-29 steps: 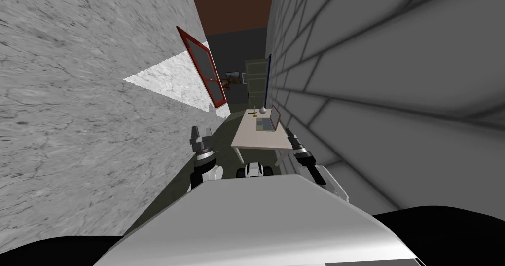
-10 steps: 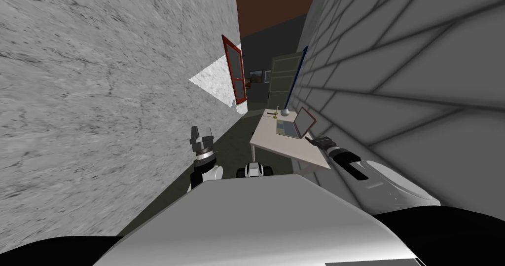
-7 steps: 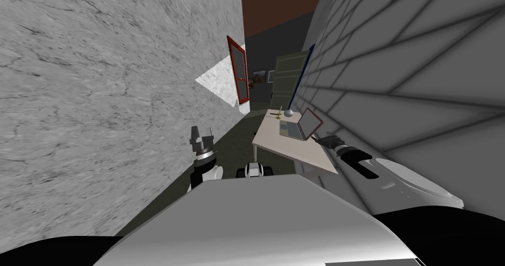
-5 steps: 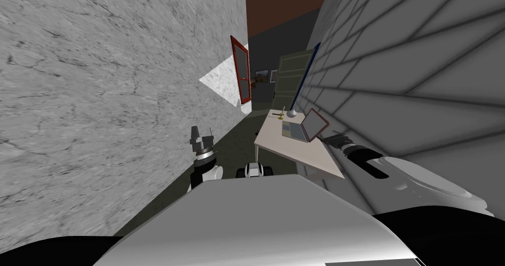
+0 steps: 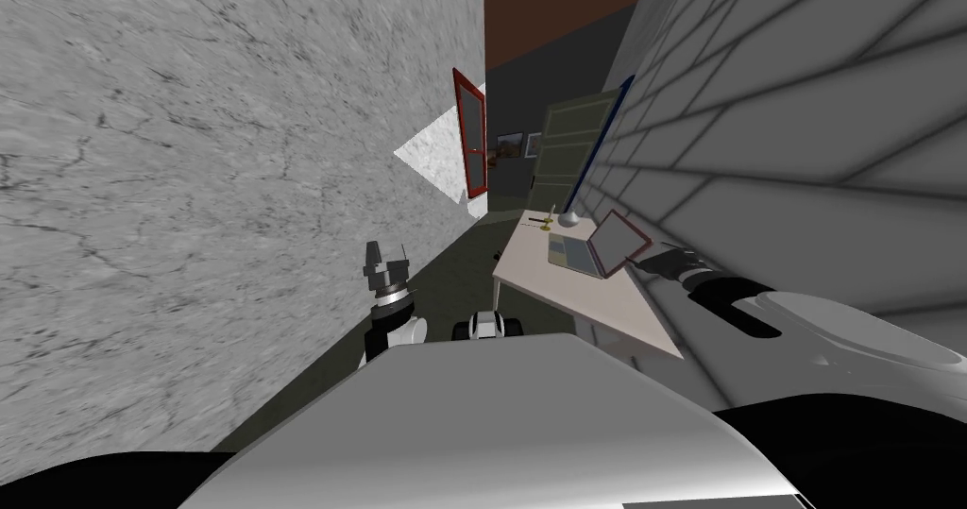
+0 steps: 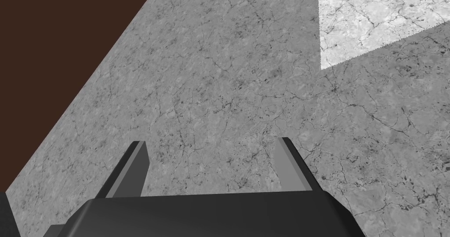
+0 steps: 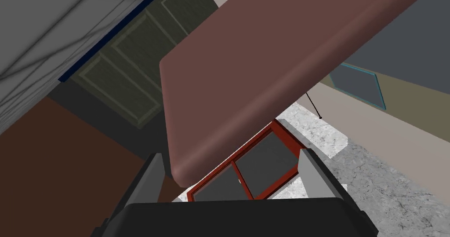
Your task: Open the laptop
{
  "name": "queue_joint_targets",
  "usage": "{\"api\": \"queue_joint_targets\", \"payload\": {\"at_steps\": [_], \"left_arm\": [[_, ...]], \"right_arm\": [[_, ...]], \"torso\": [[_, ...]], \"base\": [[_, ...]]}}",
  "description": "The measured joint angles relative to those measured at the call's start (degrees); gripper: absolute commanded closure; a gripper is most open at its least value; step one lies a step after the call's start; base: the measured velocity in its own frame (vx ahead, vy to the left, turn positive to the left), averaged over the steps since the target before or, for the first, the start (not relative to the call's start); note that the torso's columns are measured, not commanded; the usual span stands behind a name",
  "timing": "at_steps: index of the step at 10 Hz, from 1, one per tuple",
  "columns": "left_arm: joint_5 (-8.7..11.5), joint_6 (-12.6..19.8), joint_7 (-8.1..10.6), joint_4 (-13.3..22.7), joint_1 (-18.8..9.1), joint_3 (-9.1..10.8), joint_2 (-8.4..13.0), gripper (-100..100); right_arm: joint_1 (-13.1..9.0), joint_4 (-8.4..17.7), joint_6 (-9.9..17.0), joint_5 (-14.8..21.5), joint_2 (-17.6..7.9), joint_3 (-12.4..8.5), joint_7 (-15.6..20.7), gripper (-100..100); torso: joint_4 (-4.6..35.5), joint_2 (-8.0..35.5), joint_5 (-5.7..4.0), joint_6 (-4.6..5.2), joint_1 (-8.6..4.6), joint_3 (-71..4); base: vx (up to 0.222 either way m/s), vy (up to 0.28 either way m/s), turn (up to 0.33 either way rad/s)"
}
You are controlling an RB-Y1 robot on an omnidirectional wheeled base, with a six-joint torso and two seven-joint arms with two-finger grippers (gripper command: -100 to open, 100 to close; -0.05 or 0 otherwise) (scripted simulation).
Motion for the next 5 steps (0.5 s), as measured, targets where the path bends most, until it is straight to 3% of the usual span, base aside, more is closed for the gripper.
{"api": "queue_joint_targets", "payload": {"at_steps": [3,4,5], "left_arm": [[0.00,0.00,0.00,0.00,0.00,0.00,0.00,0],[0.00,0.00,0.00,0.00,0.00,0.00,0.00,0],[0.00,0.00,0.00,0.00,0.00,0.01,0.00,0]], "right_arm": [[-0.95,2.13,0.52,1.51,-1.60,-0.31,1.12,-100],[-0.94,2.11,0.52,1.50,-1.59,-0.31,1.11,100],[-1.06,2.17,0.70,1.49,-1.74,-0.58,1.10,100]], "torso": [[0.01,0.03,-0.01,0.01,-0.03,0.02],[0.01,0.04,-0.01,0.01,-0.05,0.03],[-0.08,0.01,-0.17,-0.04,-0.03,0.04]], "base": [[0.005,0.011,0.026],[0.005,-0.009,-0.008],[0.061,0.071,0.018]]}}
